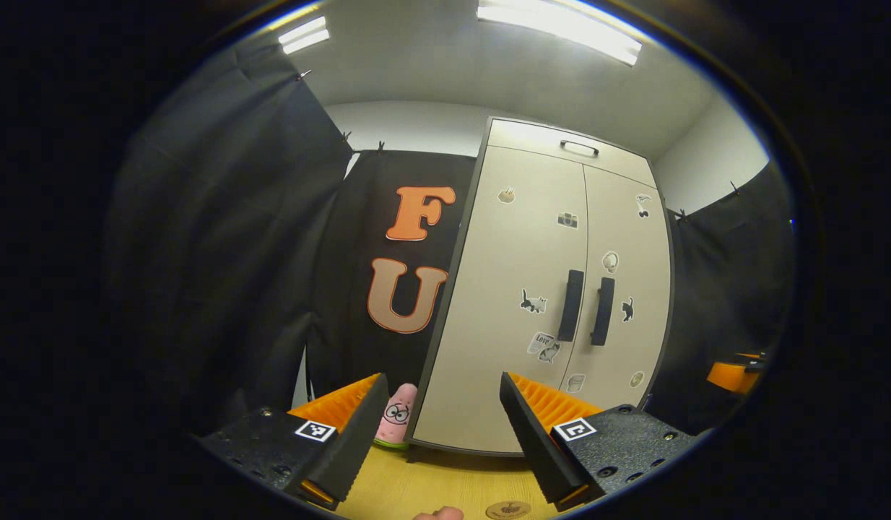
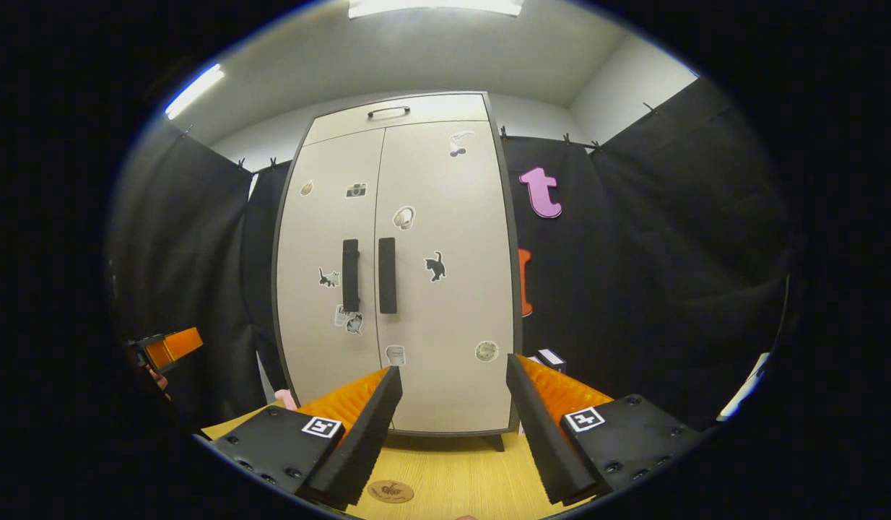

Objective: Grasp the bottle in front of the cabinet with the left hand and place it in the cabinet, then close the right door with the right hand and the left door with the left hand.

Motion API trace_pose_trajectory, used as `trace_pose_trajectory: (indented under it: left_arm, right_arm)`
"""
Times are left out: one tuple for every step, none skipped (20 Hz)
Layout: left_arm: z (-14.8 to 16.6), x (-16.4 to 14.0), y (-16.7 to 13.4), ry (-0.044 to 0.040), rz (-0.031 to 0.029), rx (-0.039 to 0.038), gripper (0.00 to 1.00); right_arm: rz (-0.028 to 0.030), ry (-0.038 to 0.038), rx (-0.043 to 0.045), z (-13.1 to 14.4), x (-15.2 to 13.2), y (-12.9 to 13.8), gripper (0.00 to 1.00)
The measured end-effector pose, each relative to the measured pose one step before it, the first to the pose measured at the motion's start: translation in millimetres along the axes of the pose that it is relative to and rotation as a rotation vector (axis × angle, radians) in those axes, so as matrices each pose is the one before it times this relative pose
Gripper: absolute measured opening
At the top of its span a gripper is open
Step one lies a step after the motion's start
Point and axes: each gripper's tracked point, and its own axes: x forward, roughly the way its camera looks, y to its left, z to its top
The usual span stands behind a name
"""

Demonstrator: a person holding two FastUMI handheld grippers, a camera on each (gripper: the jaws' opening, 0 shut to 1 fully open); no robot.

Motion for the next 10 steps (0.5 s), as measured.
trace_pose_trajectory:
  left_arm:
    - [0.93, -0.56, -1.38, -0.00005, -0.00489, 0.00005, 0.94]
    - [1.84, 0.54, -1.87, -0.00581, -0.00437, -0.00036, 0.94]
    - [2.93, 1.3, -2.12, -0.00927, -0.00459, 0.00022, 0.94]
    - [2.31, 1.39, -2.24, -0.00741, -0.00391, 0.00186, 0.94]
    - [1.66, 2.04, -2.48, -0.00549, -0.00413, 0.00353, 0.94]
    - [1.1, -1.32, -0.65, -0.0034, -0.00359, 0.00383, 0.94]
    - [0.58, -0.18, -1.58, -0.00156, -0.00428, 0.00265, 0.94]
    - [0.93, -0.62, -1.62, -0.00179, -0.00367, 0.00203, 0.94]
    - [-0.13, 0.34, -0.95, -0.0003, -0.00124, 0.00142, 0.94]
    - [-0.45, -0.25, 0.9, 0.00051, 0.00074, 0.00301, 0.94]
  right_arm:
    - [-0.00142, 0.00042, 0.00428, 0.09, -0.24, -0.53, 0.96]
    - [-0.0019, -0.00165, 0.00357, 0.59, -0.46, -1.37, 0.96]
    - [-0.00275, -0.00171, 0.00017, 0.46, 0.0, -0.86, 0.96]
    - [-0.00347, -0.00463, -0.00048, 0.86, -0.03, -1.57, 0.96]
    - [-0.00366, -0.00198, -0.00039, -0.03, 0.78, -1.17, 0.96]
    - [-0.00223, 0.0015, 0.00053, -0.69, 0.56, -0.76, 0.96]
    - [0.00083, 0.00307, 0.00183, -0.93, 0.86, 0.36, 0.96]
    - [0.0021, 0.0023, 0.00254, -0.42, 1.3, 0.84, 0.96]
    - [0.00307, 0.00213, 0.0023, -0.9, 0.7, 0.47, 0.96]
    - [0.0035, 0.00191, 0.00099, -0.2, 1.02, 1.87, 0.96]
